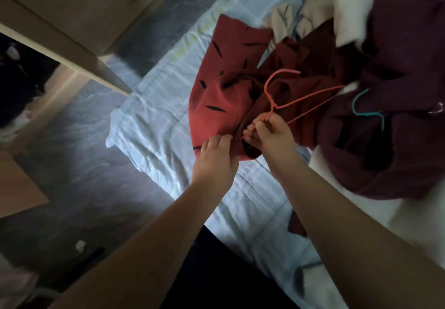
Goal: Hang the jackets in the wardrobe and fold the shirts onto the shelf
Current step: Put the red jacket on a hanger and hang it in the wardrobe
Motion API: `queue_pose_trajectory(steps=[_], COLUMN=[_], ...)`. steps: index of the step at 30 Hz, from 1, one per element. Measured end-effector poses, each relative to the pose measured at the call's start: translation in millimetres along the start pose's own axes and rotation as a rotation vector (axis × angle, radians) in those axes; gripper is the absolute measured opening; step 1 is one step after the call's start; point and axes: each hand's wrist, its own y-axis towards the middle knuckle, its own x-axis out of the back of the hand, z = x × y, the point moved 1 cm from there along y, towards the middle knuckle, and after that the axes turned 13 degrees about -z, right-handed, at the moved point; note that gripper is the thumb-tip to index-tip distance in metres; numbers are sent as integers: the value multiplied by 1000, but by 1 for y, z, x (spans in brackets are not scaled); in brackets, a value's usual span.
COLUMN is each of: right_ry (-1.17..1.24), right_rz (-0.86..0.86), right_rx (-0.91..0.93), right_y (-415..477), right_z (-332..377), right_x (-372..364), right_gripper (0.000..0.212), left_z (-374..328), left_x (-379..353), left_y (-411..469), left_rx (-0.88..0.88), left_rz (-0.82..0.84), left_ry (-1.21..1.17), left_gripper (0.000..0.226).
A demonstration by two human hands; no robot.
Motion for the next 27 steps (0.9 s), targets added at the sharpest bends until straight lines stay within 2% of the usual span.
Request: queue_pose_trajectory(steps=[3, 7, 11, 14, 16, 18, 23, 25, 27], right_ry=[54, 58, -207, -308, -338, -294, -239, -222, -309], right_rz=[52, 122, 148, 71, -40, -102, -117, -138, -178], right_rx=[-17, -17, 88, 172, 195, 135, 0, -2, -17], right_y=[-15, -28, -34, -35, -27, -13, 8, 13, 18], right_z=[18, 39, 48, 46, 41, 33, 32, 31, 23], right_x=[1, -1, 4, 22, 38, 54, 68, 67, 64], right_gripper=[18, 13, 18, 19, 27, 31, 13, 21, 25], left_z=[-11, -18, -12, -4, 2, 6, 13, 16, 17], left_x=[16, 46, 83, 109, 119, 121, 111, 108, 106], left_y=[2, 2, 10, 19, 26, 33, 45, 49, 52], left_rx=[34, 47, 38, 49, 37, 19, 65, 90, 102], left_rz=[-37, -70, -96, -77, -75, -79, -91, -99, -95], left_ry=[4, -86, -36, -23, -6, 17, -16, -38, -57], left_gripper=[31, 23, 22, 24, 25, 24, 22, 20, 20])
